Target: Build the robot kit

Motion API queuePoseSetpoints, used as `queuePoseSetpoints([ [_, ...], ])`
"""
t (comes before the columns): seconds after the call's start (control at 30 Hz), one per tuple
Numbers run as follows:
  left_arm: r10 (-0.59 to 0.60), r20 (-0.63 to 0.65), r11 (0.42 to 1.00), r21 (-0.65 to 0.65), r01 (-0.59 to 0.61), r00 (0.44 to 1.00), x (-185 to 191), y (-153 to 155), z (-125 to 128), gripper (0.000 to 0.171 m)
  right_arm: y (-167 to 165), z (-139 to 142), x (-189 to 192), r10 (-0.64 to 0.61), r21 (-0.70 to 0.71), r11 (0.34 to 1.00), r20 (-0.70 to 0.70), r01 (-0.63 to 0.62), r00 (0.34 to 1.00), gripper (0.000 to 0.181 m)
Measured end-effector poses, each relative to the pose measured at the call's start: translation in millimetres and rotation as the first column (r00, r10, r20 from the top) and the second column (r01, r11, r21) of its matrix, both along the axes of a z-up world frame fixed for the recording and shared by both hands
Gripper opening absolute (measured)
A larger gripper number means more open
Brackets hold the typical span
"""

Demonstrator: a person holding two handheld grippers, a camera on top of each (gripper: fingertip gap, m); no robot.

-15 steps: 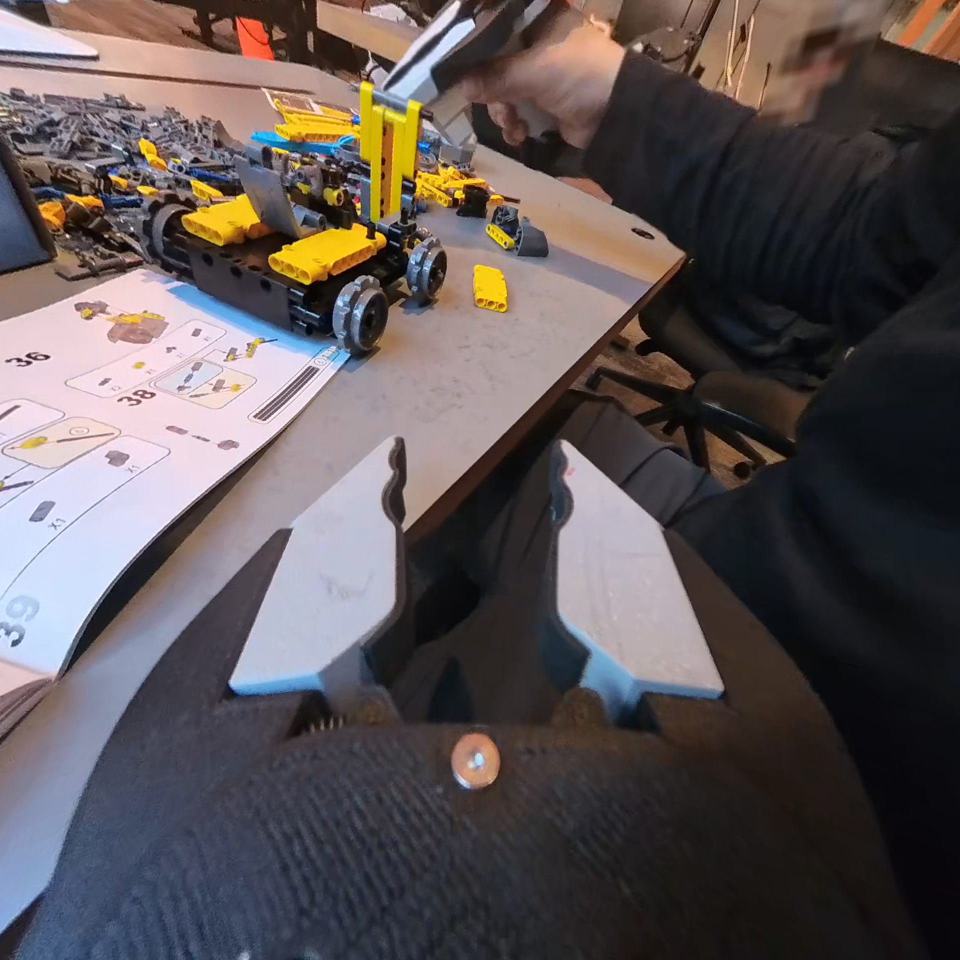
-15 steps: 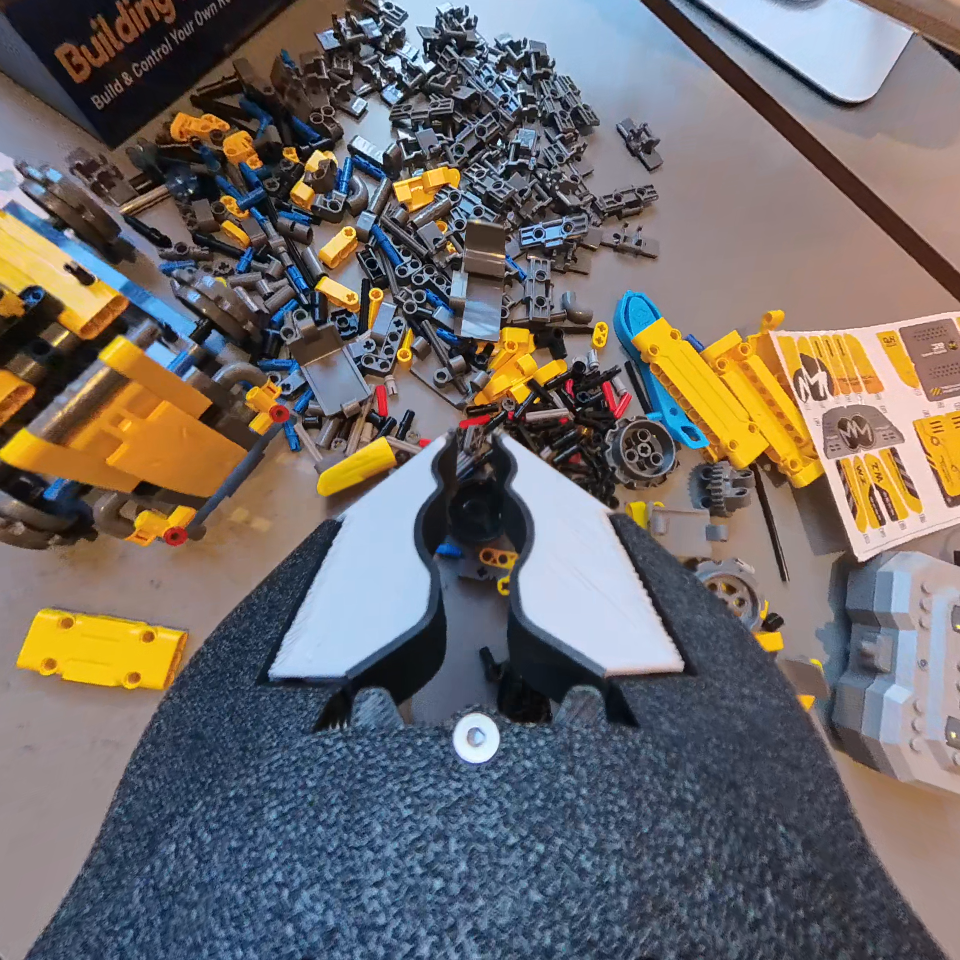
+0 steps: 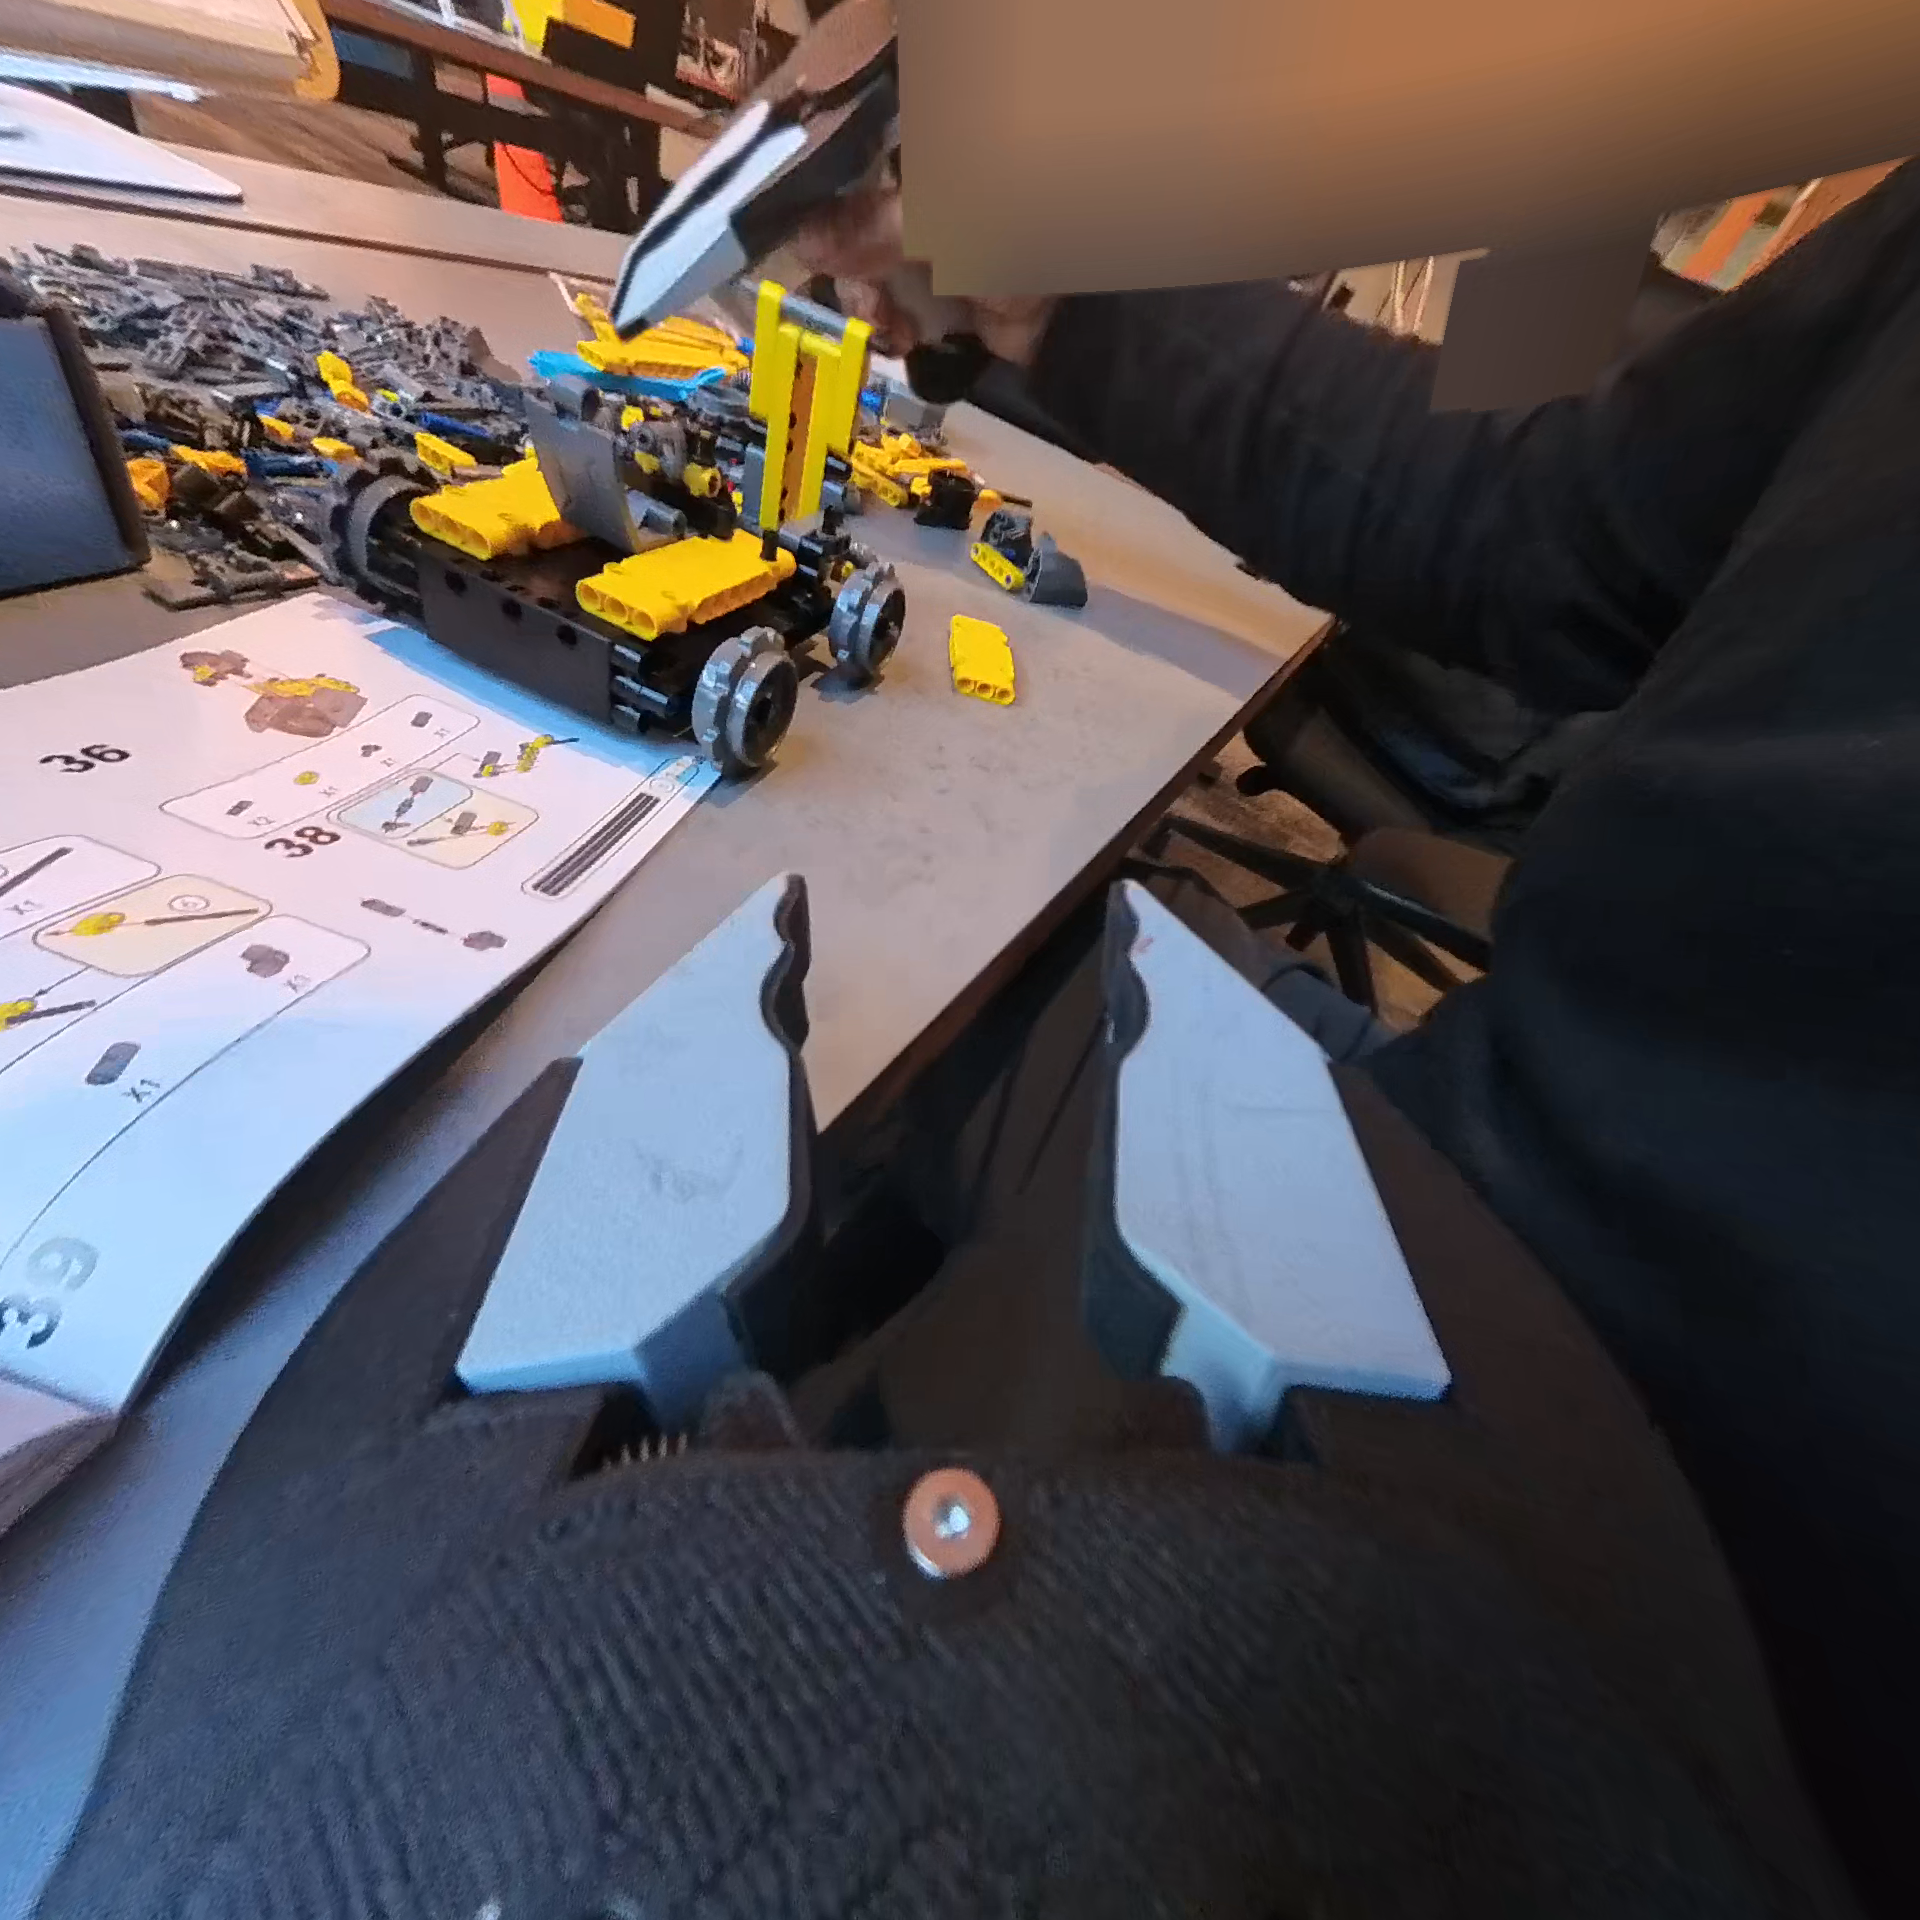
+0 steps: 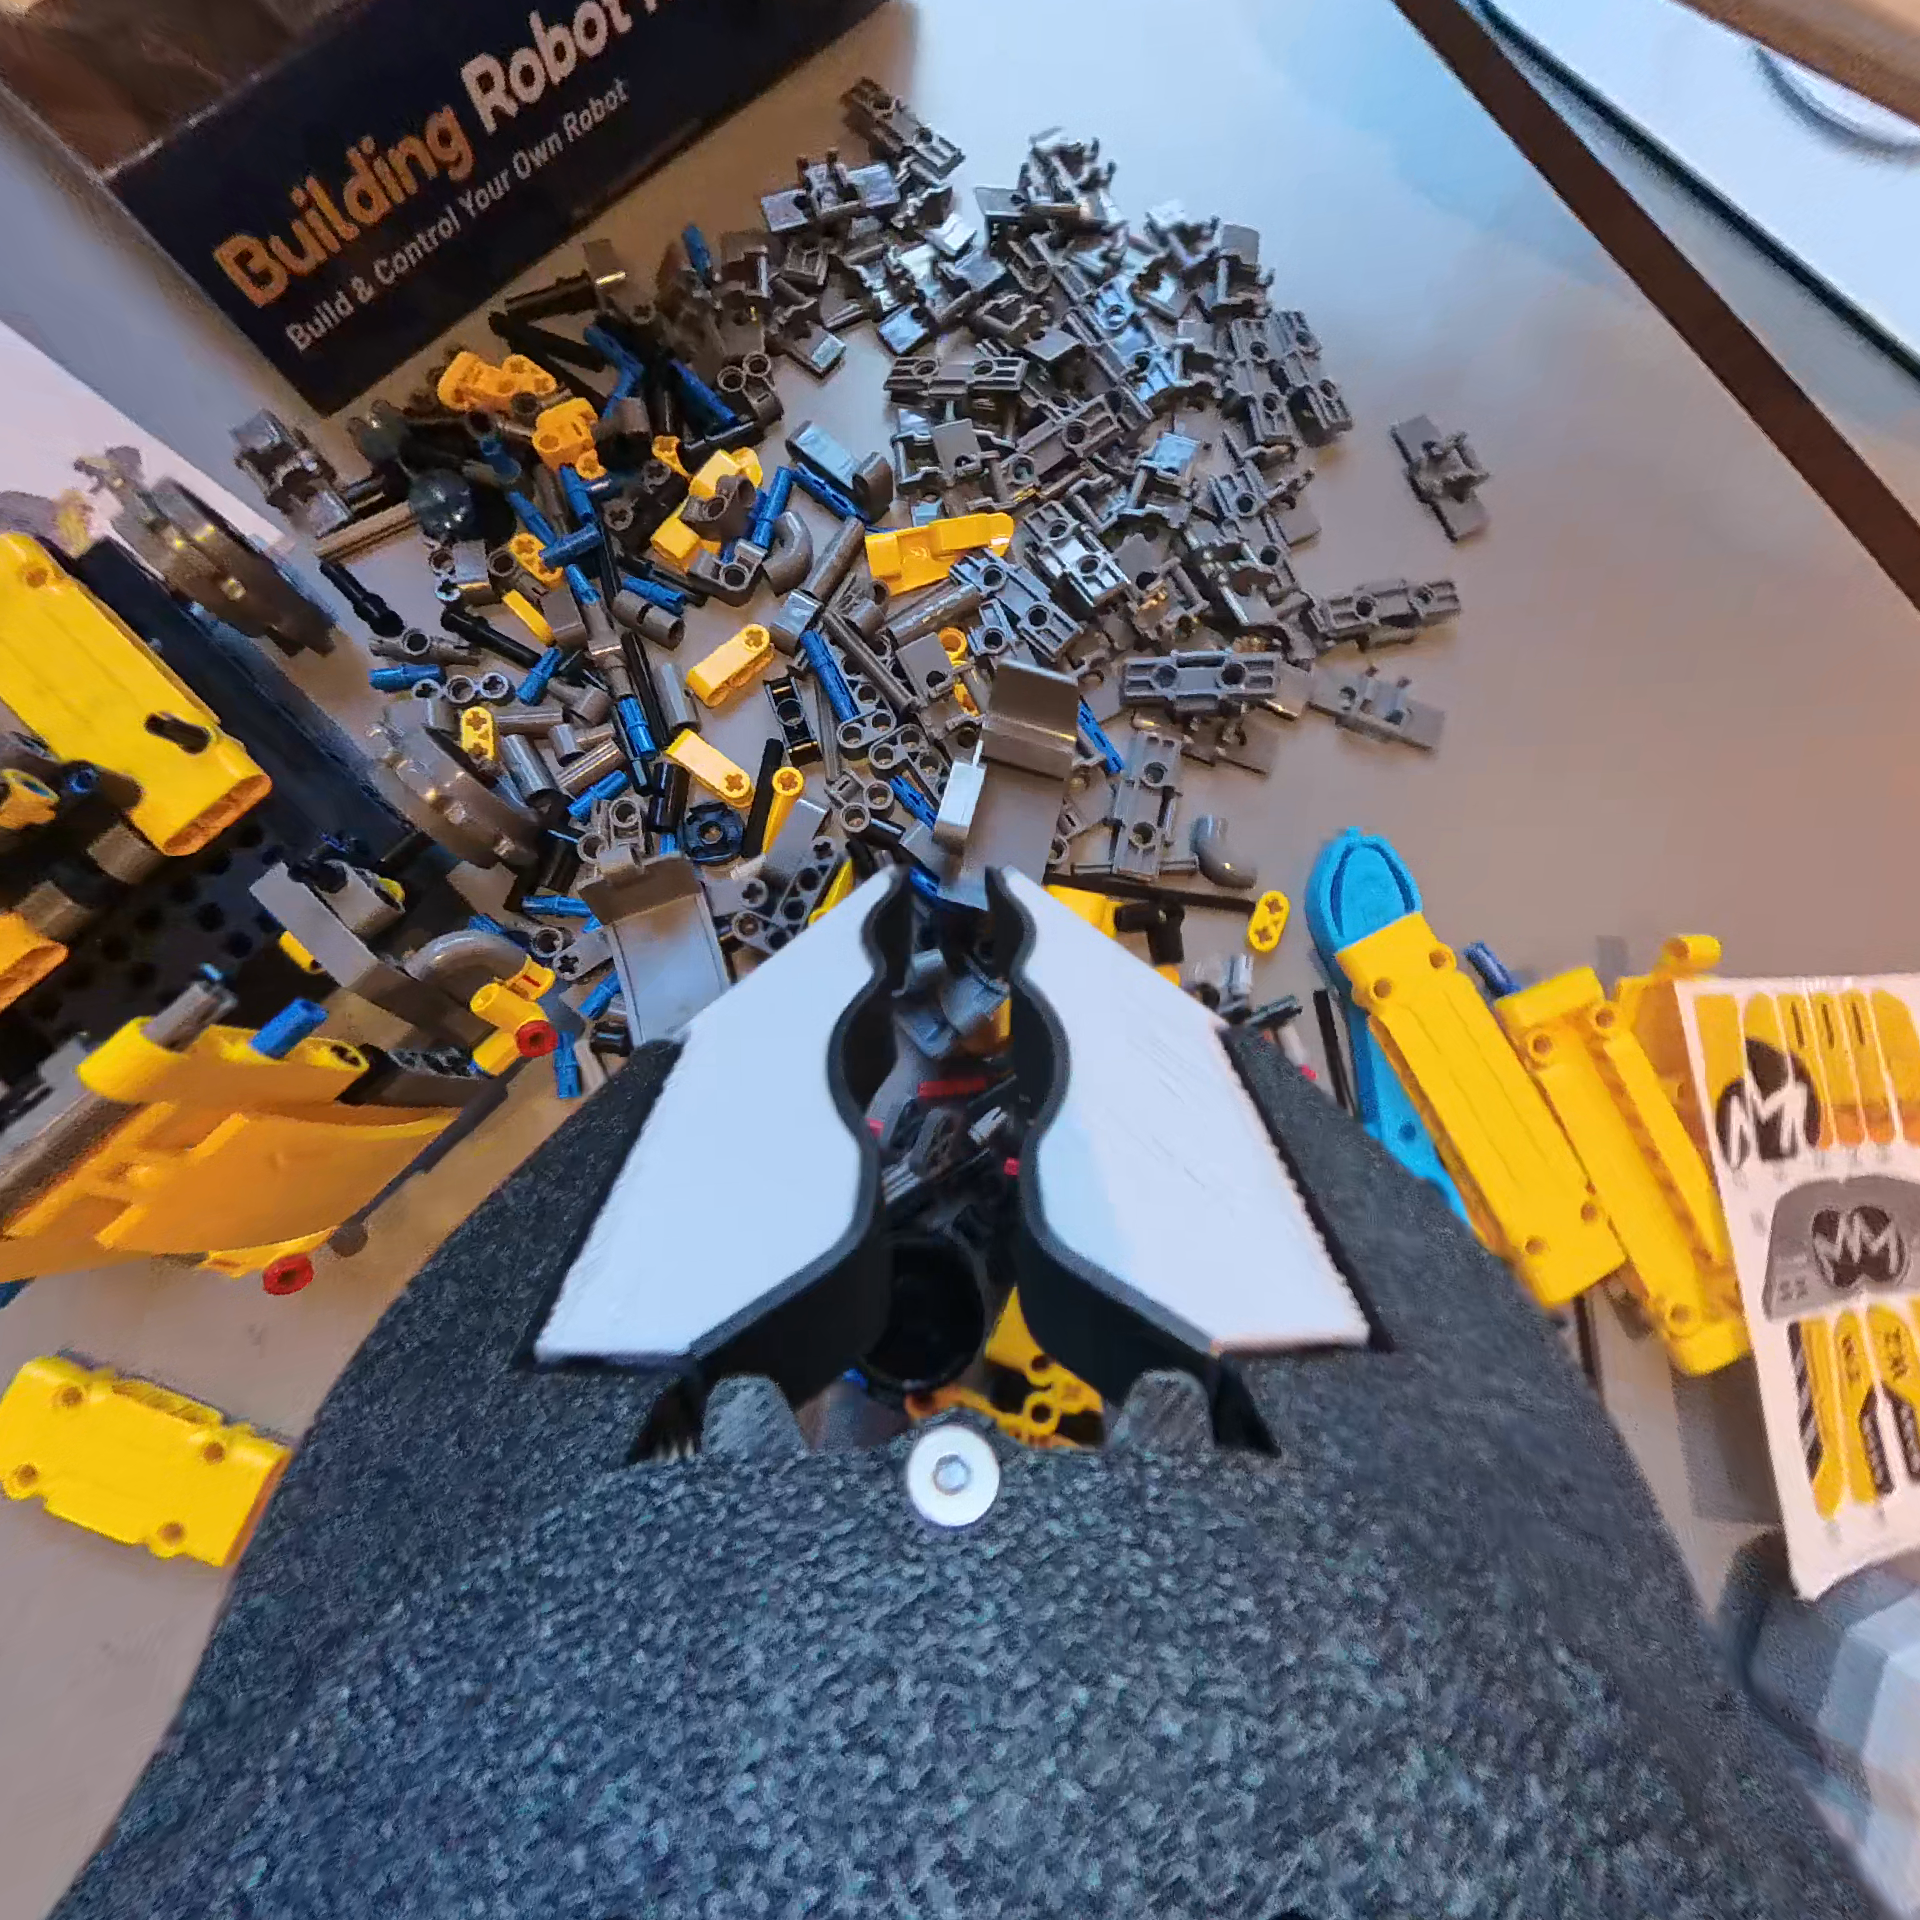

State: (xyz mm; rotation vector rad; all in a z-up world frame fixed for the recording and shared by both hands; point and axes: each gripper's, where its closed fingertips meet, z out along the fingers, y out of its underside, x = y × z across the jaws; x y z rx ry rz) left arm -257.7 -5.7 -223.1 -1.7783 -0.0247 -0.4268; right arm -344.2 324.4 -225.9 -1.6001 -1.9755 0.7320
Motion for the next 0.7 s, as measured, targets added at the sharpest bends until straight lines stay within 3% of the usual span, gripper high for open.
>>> queuePoseSetpoints([
  [0.33, 0.027, -0.002, 1.0, -0.002, -0.027, 1.0, -8, 9, -1, 0.054, -21, -14, -14, 0.174, 0.023, 0.984, 0.131, -0.178, 0.976, 0.009],
  [0.53, 0.059, -0.101, 0.998, -0.019, -0.061, 0.993, -25, 25, 27, 0.053, -43, -8, 11, 0.226, -0.116, 0.969, 0.072, -0.217, 0.971, 0.01],
  [0.6, -0.025, -0.133, 0.997, -0.073, 0.015, 0.991, -24, 37, 35, 0.066, -38, -14, 20, 0.19, -0.123, 0.976, 0.067, -0.181, 0.979, 0.009],
  [0.7, -0.226, -0.071, 0.959, -0.191, 0.209, 0.972, -15, 54, 42, 0.069, -44, -12, 32, 0.169, -0.226, 0.961, 0.02, -0.161, 0.985, 0.007],
])
